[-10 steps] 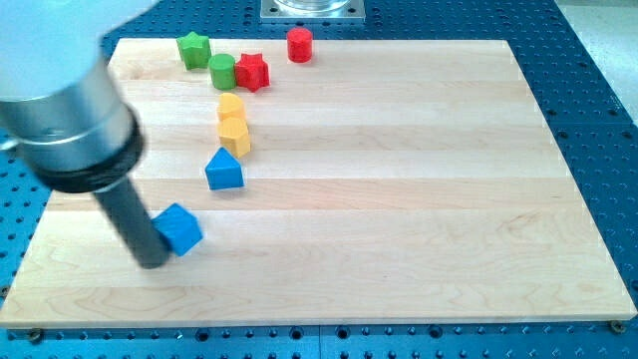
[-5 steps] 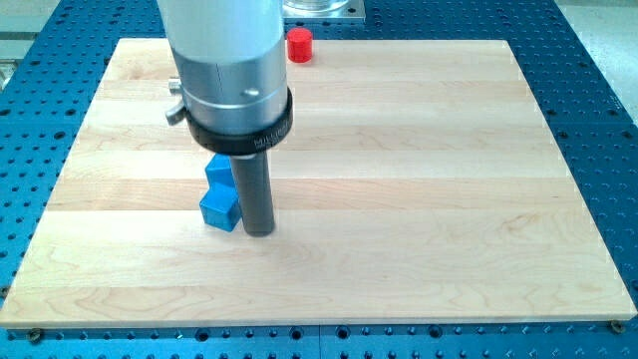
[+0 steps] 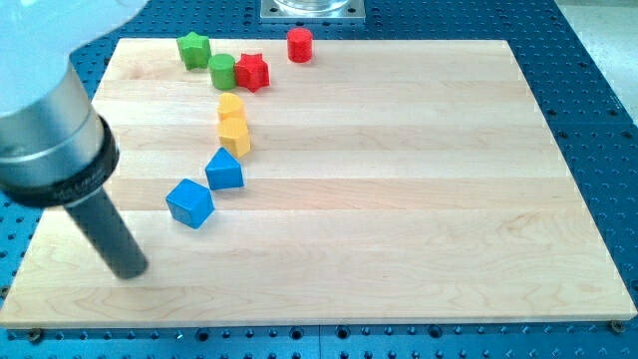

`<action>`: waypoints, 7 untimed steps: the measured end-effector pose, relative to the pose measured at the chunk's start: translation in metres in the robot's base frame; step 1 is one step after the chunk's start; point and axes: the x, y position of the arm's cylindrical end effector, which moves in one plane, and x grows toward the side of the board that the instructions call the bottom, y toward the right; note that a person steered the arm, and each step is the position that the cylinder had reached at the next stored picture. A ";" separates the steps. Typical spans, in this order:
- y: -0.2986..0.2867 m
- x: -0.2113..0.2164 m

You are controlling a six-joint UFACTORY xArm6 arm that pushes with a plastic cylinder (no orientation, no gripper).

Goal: Push the blue cube into the blue triangle

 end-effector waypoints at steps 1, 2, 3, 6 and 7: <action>0.034 -0.032; 0.041 -0.050; 0.028 -0.061; 0.047 -0.098; 0.061 -0.064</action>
